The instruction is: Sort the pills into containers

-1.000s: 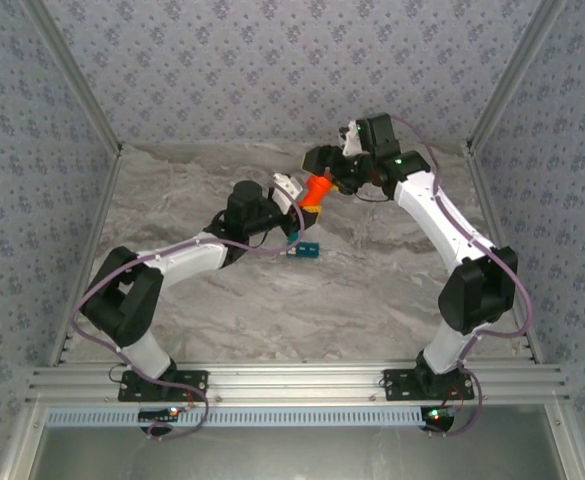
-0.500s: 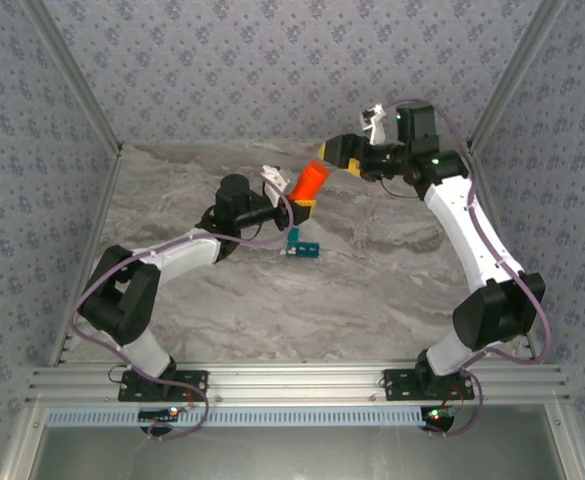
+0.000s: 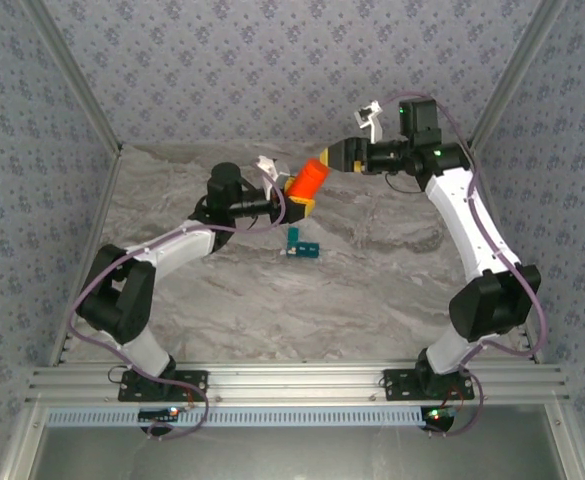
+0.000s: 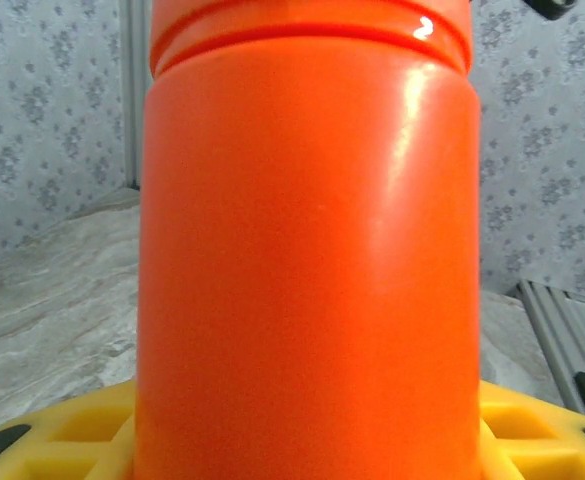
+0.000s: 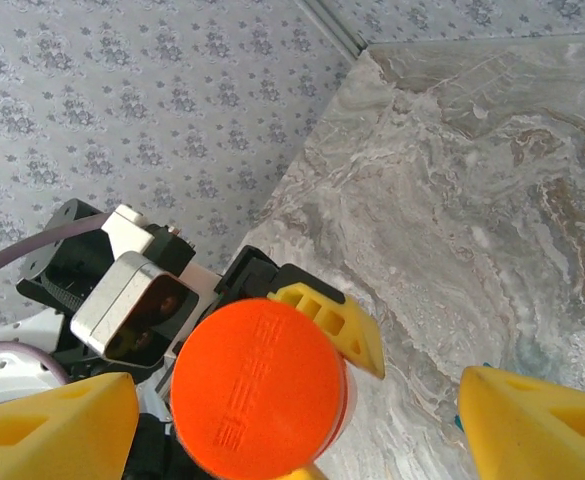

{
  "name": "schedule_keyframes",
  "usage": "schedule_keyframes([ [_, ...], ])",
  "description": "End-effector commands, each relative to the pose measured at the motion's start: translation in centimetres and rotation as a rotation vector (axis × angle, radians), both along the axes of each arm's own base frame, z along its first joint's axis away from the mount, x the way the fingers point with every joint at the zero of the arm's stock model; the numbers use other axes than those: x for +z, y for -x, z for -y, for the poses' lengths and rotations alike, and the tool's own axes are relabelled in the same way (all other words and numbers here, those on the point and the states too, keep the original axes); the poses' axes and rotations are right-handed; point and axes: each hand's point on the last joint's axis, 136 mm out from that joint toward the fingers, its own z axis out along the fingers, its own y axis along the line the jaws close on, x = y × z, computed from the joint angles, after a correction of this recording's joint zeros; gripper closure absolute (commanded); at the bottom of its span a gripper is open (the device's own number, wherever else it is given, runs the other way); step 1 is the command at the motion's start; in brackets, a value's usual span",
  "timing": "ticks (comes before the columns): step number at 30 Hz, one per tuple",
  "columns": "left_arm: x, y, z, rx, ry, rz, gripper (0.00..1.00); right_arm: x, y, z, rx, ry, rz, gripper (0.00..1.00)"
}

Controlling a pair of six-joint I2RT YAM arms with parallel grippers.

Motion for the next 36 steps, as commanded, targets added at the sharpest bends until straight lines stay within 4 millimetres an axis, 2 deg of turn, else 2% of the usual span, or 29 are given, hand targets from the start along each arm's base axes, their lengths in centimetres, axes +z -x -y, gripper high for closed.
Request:
schedule_keyframes([
  [1, 1.2, 0.5, 0.5, -0.072, 0.024, 0.002, 1.0, 0.4, 0.7, -1.1, 0.065, -0.005, 0.012, 0.16],
  [6, 1.1, 0.5, 0.5, -0.075, 0.025, 0.001, 1.0, -0.4, 0.7, -1.6, 0.073, 0.01, -0.003, 0.19],
  [20, 0.8, 0.4, 0.6, -0.075, 0.027, -0.011, 1.0, -0.9, 1.2, -2.4, 0.091, 0.023, -0.022, 0.31],
  [28, 1.0, 0.3, 0.6, -0.07, 0.03, -0.008, 1.0, -1.5, 1.4, -2.7, 0.1, 0.031, -0.043, 0.51],
  [36, 1.0, -0.7, 0.2, 0.039, 0.01, 0.031, 1.0, -3.6, 0.6, -3.4, -0.006, 0.037, -0.122, 0.58],
])
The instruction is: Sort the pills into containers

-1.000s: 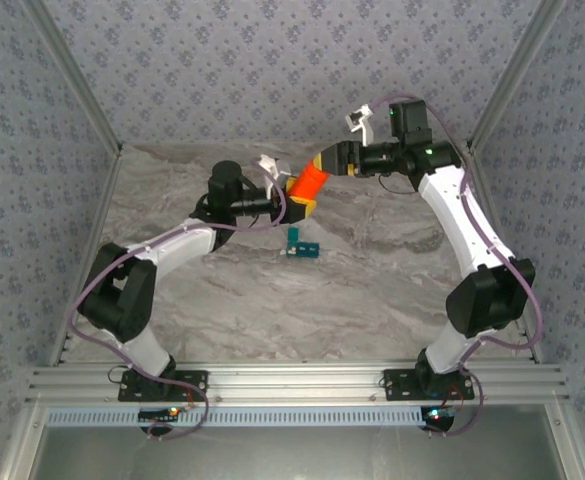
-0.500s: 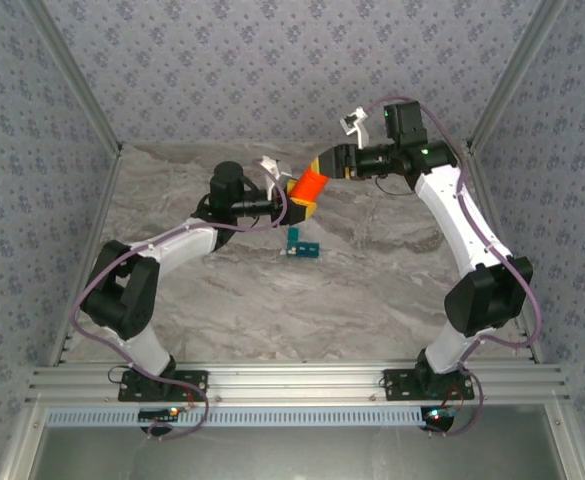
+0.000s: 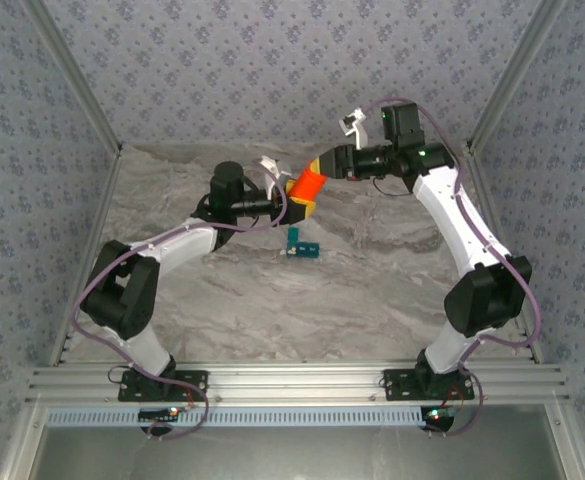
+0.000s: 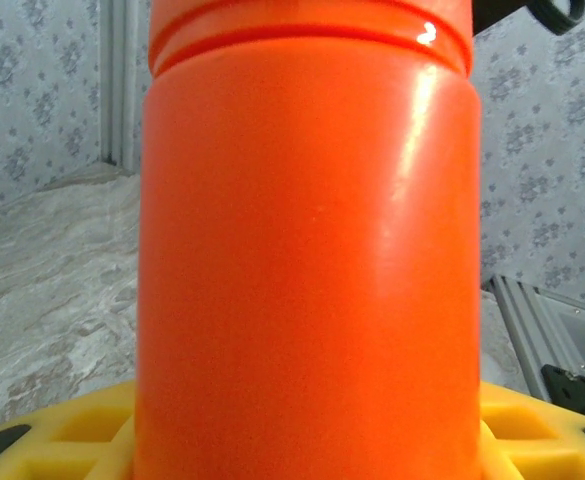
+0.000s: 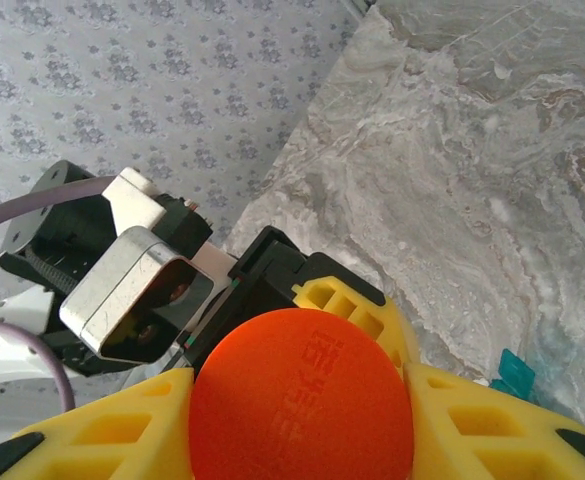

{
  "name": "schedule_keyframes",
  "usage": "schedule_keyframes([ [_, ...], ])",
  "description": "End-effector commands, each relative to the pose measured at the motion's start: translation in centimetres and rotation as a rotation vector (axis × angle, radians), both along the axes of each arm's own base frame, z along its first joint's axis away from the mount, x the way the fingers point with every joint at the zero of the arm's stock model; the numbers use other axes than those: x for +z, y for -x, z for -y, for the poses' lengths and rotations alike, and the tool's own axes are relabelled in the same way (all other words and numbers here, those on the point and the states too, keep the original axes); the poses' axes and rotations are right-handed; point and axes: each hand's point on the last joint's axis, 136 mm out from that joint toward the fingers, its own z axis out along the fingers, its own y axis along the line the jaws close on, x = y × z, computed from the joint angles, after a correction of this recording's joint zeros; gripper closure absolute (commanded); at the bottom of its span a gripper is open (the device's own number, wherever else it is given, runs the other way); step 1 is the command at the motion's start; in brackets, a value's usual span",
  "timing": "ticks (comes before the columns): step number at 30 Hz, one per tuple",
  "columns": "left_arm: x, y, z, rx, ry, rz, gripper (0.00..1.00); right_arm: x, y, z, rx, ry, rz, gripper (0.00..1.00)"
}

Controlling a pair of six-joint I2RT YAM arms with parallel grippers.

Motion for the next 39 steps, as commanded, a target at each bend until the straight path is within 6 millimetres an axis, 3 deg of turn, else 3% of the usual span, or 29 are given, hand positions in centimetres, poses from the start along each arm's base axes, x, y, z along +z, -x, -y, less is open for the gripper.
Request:
schedule_keyframes([
  [1, 2.2, -0.4, -0.1, 0.071, 0.009, 0.119, 1.0, -2.0, 0.2, -1.4, -0.056, 0.011, -0.096, 0.58],
  [10, 1.4, 1.4, 1.6, 0.204, -0.133, 0.346, 1.0, -6.0, -1.1, -3.7, -0.22, -0.01, -0.293, 0.61],
  [20, -0.6, 2.7, 4.0, 0.284, -0.293, 0.534, 1.0, -7.8, -1.7, -4.5, -0.282, -0.022, -0.396, 0.61],
  [31, -1.1, 2.3, 4.3, 0.309, -0.284, 0.521, 1.0, -7.2, -1.8, -4.3, -0.296, -0.026, -0.392, 0.6],
  [37, -1.2, 1.4, 3.4, 0.334, -0.247, 0.468, 1.0, -5.5, -2.2, -3.2, -0.31, -0.052, -0.384, 0.54],
  [39, -1.3, 1.1, 3.2, 0.336, -0.243, 0.452, 1.0, -4.7, -2.5, -2.5, -0.321, -0.066, -0.374, 0.46],
])
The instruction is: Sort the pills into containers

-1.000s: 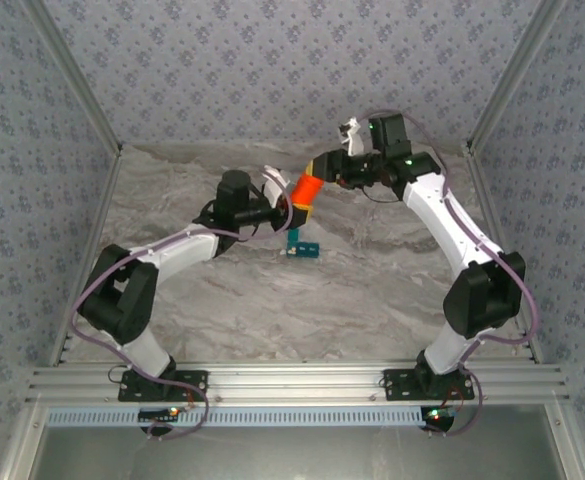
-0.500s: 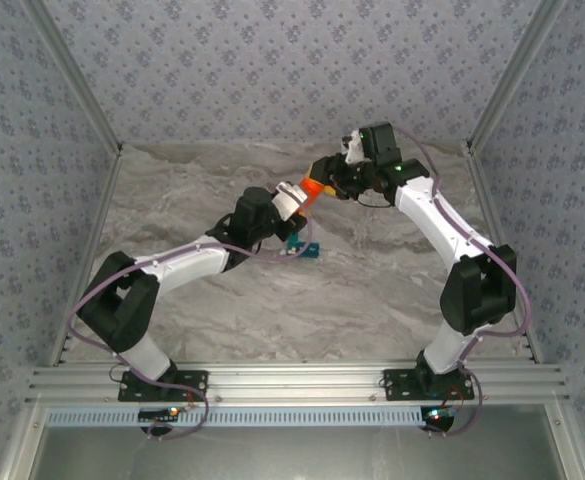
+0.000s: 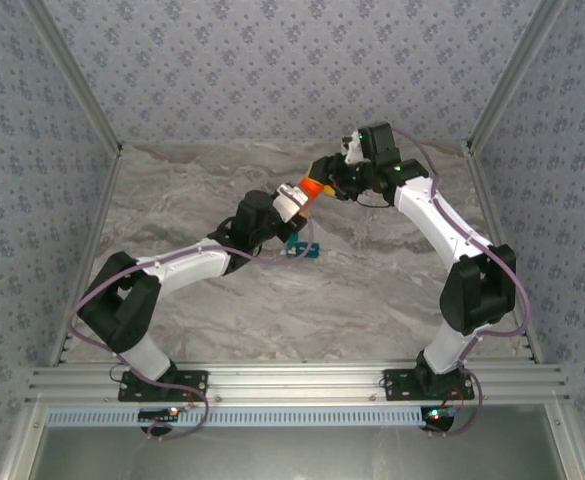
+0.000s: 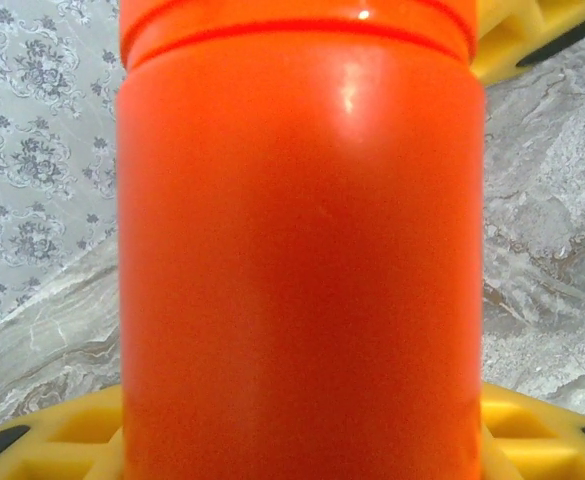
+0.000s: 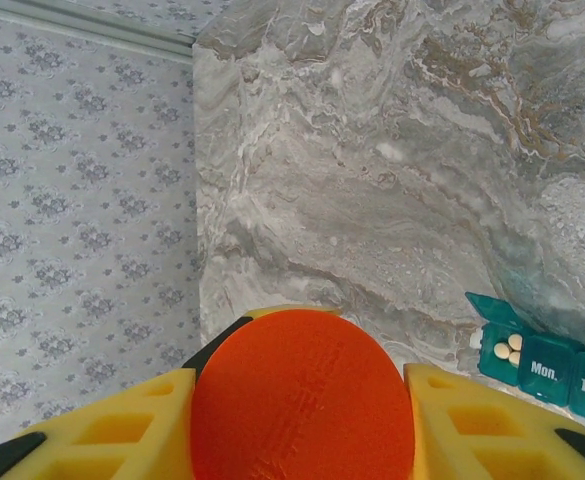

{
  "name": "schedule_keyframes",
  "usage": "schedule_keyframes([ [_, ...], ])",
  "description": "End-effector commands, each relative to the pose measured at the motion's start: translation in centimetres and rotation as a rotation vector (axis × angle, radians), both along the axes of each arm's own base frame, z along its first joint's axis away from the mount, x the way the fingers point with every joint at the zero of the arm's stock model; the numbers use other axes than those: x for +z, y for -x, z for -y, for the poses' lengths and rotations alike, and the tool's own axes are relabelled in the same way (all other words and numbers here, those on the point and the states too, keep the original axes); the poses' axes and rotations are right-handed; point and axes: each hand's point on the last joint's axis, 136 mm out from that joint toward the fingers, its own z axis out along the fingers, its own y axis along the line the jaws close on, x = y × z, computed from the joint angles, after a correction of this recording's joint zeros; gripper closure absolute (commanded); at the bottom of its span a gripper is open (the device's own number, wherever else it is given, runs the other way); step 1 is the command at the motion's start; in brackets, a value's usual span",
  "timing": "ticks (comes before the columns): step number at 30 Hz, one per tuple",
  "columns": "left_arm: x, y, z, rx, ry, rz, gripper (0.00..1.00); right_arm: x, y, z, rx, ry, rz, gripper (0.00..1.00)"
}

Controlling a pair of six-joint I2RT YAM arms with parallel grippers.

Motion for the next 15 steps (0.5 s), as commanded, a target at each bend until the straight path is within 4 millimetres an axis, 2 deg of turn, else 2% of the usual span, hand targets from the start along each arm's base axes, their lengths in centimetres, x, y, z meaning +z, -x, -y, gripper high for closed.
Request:
schedule_keyframes([
  [1, 5.6, 4.1, 5.1, -0.284, 0.149, 0.131, 1.0, 3.0, 0.1, -1.5, 0.058, -0.075, 0.059, 0.43],
  [4, 5.4, 3.9, 4.8, -0.28, 0.152, 0.123, 1.0, 4.1, -0.1, -0.8, 0.047, -0.086, 0.075, 0.29],
  [7, 5.5, 3.8, 4.6, -0.277, 0.154, 0.119, 1.0, 5.4, -0.2, -0.1, 0.044, -0.103, 0.104, 0.2],
  [12, 5.3, 3.6, 4.4, -0.276, 0.163, 0.108, 1.0, 7.6, -0.2, 1.5, 0.032, -0.118, 0.154, 0.13],
  [15, 5.5, 3.4, 4.1, -0.273, 0.18, 0.103, 1.0, 8.0, -0.4, 3.1, 0.011, -0.117, 0.164, 0.12],
])
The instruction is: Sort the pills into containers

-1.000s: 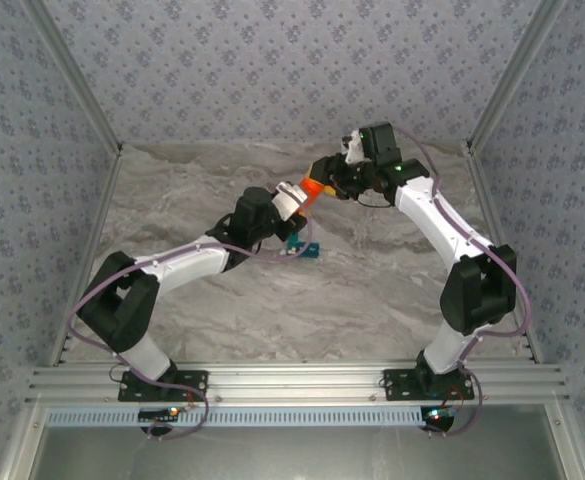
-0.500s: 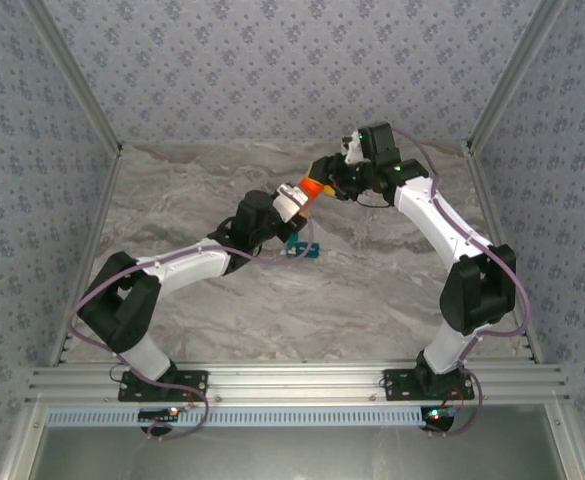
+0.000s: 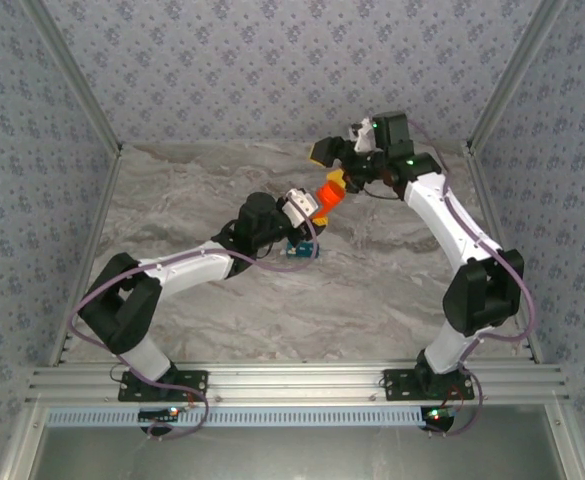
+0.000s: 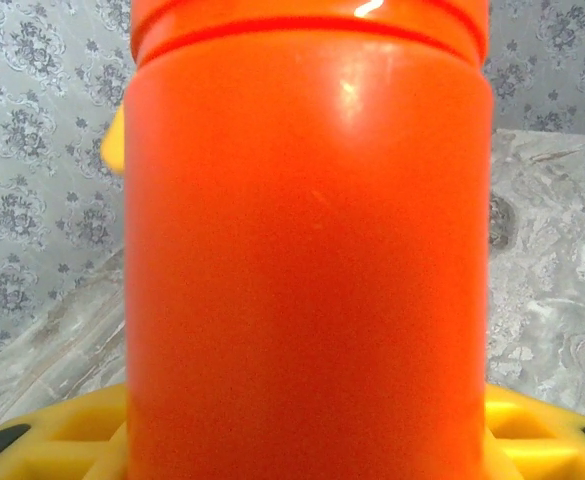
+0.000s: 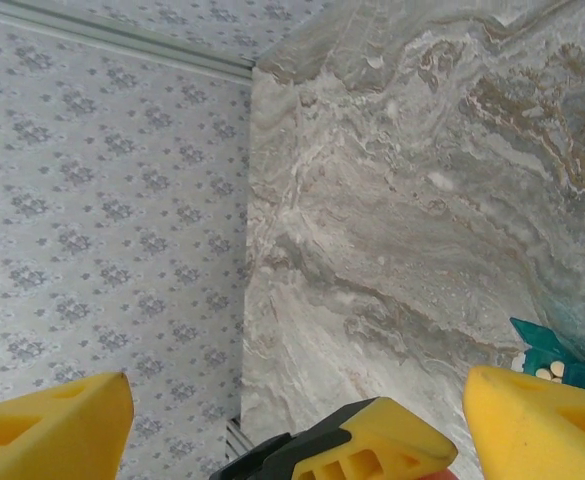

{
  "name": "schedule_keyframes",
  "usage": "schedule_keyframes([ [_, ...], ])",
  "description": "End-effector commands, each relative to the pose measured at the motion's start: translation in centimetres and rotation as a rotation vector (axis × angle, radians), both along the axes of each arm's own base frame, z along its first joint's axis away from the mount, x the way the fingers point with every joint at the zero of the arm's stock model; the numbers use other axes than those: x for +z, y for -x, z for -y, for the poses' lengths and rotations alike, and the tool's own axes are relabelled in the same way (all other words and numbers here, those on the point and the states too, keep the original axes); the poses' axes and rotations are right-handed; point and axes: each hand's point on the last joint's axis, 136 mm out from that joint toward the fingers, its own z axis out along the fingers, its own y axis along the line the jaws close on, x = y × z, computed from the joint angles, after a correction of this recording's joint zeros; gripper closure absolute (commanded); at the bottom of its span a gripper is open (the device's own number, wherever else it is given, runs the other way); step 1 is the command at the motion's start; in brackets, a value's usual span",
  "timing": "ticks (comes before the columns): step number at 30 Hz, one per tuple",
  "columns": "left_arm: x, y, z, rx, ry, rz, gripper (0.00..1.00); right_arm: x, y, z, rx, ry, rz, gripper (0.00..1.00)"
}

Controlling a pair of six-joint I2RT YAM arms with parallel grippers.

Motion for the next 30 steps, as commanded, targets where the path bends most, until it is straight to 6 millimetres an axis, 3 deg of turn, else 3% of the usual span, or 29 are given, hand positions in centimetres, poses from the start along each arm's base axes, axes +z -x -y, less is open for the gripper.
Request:
schedule_keyframes([
  [1, 3.0, 0.1, -0.2, -0.031, 0.082, 0.048, 1.0, 3.7, 0.5, 1.8, 0.0, -0.027, 0.092, 0.12],
  [5, 3.5, -0.4, -1.1, -0.047, 0.12, 0.016, 1.0, 3.4, 0.4, 4.1, -0.023, -0.014, 0.129, 0.13],
  [9, 4.1, -0.4, -1.9, -0.094, 0.168, -0.036, 1.0, 4.0, 1.1, 4.8, 0.034, 0.03, 0.27, 0.15],
  [18, 5.1, -0.6, -3.4, -0.207, 0.247, -0.164, 1.0, 4.0, 4.4, 2.9, 0.259, 0.07, 0.405, 0.16],
  [30, 5.1, 0.0, -2.8, -0.293, 0.265, -0.235, 1.0, 2.3, 5.4, -0.4, 0.391, 0.159, 0.387, 0.16],
])
